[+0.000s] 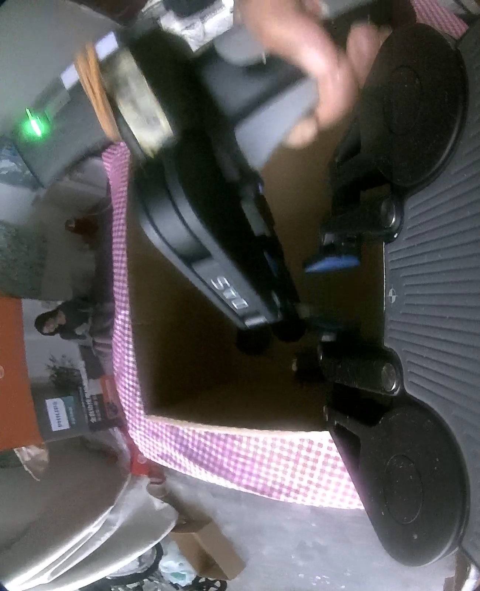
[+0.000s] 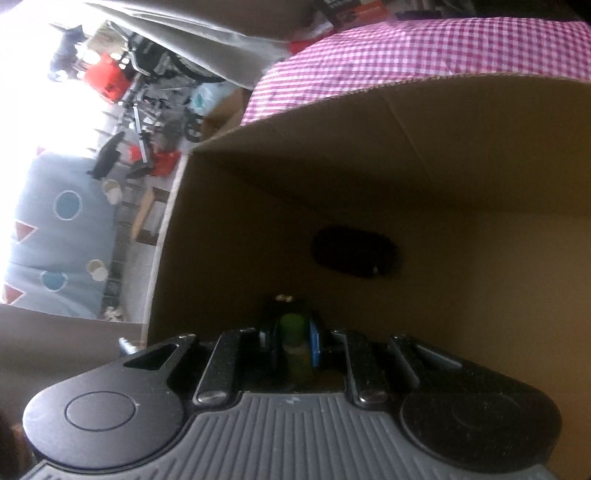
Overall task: Organize rigid objects
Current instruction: 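Carry the green marker into the cardboard box and open both grippers, then move both tools back to the pink ring on the table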
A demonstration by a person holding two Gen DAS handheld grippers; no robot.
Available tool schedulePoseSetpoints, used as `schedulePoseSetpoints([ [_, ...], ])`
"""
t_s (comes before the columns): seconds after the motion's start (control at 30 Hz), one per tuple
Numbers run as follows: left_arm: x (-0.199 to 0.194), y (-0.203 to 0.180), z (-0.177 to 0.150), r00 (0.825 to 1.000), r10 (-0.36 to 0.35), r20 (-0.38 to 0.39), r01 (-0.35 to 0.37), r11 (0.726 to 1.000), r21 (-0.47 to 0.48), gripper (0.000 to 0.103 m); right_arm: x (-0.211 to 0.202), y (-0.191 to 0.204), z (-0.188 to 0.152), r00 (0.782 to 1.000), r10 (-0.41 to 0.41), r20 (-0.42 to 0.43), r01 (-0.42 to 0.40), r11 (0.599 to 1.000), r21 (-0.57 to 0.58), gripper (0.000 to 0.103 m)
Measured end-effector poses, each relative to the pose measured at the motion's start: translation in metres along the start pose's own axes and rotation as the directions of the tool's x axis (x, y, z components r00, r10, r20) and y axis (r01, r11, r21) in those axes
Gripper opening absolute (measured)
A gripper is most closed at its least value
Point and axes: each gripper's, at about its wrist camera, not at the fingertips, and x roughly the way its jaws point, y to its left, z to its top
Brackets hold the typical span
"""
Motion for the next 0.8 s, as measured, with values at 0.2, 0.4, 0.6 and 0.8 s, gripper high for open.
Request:
schedulePoseSetpoints([
  [0.2, -0.020, 0.000, -0.001, 0.998, 0.026, 0.066, -0.025, 1.000, -0.017, 0.045, -0.002, 0.002, -0.001, 0.999, 0.016, 0.030, -0.016, 1.000, 0.005, 0.023],
  [0.4, -0.055, 0.006, -0.009, 0.990, -0.008, 0.140, 0.019, 0.997, -0.081, 0.059, -0.038, 0.004, -0.015, 0.995, 0.018, 0.101, -0.017, 1.000, -0.011, 0.027],
  [0.6, -0.092, 0.000, -0.026, 0.974, -0.055, 0.218, 0.077, 0.992, -0.097, 0.070, -0.105, 0.012, -0.063, 0.968, 0.045, 0.248, -0.027, 0.997, -0.075, 0.051],
  [0.8, -0.115, -0.016, -0.054, 0.958, -0.150, 0.245, 0.164, 0.986, -0.034, 0.089, -0.170, 0.011, -0.137, 0.909, 0.086, 0.409, -0.036, 0.991, -0.128, 0.067],
])
